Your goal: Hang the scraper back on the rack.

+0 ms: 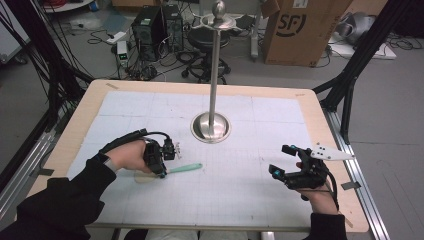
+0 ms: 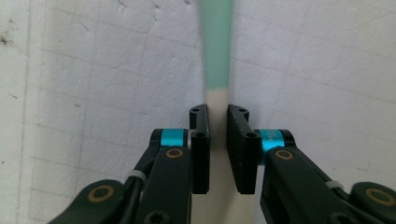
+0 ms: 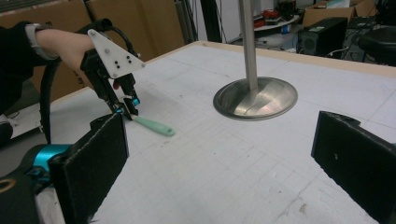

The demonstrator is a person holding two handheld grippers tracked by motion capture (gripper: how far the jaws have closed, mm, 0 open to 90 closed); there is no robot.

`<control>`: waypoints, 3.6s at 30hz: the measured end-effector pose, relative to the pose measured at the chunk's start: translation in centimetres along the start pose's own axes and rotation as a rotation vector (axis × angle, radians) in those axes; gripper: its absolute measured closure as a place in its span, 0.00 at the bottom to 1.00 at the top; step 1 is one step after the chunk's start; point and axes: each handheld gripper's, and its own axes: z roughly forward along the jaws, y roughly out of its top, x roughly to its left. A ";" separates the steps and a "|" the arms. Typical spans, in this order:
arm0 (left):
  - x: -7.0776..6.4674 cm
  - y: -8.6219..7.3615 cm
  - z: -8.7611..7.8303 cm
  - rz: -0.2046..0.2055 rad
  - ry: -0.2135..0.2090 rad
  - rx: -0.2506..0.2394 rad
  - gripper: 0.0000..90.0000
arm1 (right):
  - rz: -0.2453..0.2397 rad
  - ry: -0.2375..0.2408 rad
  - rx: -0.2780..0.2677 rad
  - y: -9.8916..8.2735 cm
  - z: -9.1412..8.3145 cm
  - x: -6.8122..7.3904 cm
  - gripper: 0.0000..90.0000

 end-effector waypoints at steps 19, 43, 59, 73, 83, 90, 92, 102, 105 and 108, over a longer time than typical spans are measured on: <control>0.1 -3.5 -3.1 -0.147 0.002 -0.385 0.90 | -0.008 -0.004 0.000 0.1 -0.1 0.0 0.03; 1.4 -6.4 -7.6 -0.365 0.060 -0.996 0.90 | -0.006 0.003 0.014 0.0 0.6 0.0 0.03; 3.6 -3.8 -13.5 -0.318 0.135 -1.082 0.89 | -0.008 0.009 0.003 0.1 0.8 -0.3 0.03; 5.2 -1.8 -17.0 -0.264 0.161 -1.137 0.89 | -0.017 0.003 -0.009 0.2 0.6 -0.2 0.03; 6.1 -1.6 -18.3 -0.278 0.196 -1.150 0.90 | -0.013 0.006 -0.020 0.1 0.3 -0.1 0.03; 6.3 -1.0 -18.7 -0.274 0.211 -1.141 0.90 | -0.014 0.006 -0.022 0.1 0.2 -0.1 0.03; 6.4 -0.9 -18.7 -0.282 0.219 -1.142 0.90 | -0.012 0.005 -0.024 0.0 0.2 -0.2 0.03; 6.7 -0.5 -18.3 -0.289 0.234 -1.149 0.90 | -0.007 0.005 -0.024 0.0 0.1 -0.2 0.03; 6.7 -0.3 -18.2 -0.290 0.229 -1.158 0.90 | -0.007 0.005 -0.025 0.0 0.1 -0.2 0.03; 6.7 -0.1 -18.1 -0.283 0.230 -1.158 0.90 | -0.006 0.002 -0.028 0.0 0.0 -0.2 0.03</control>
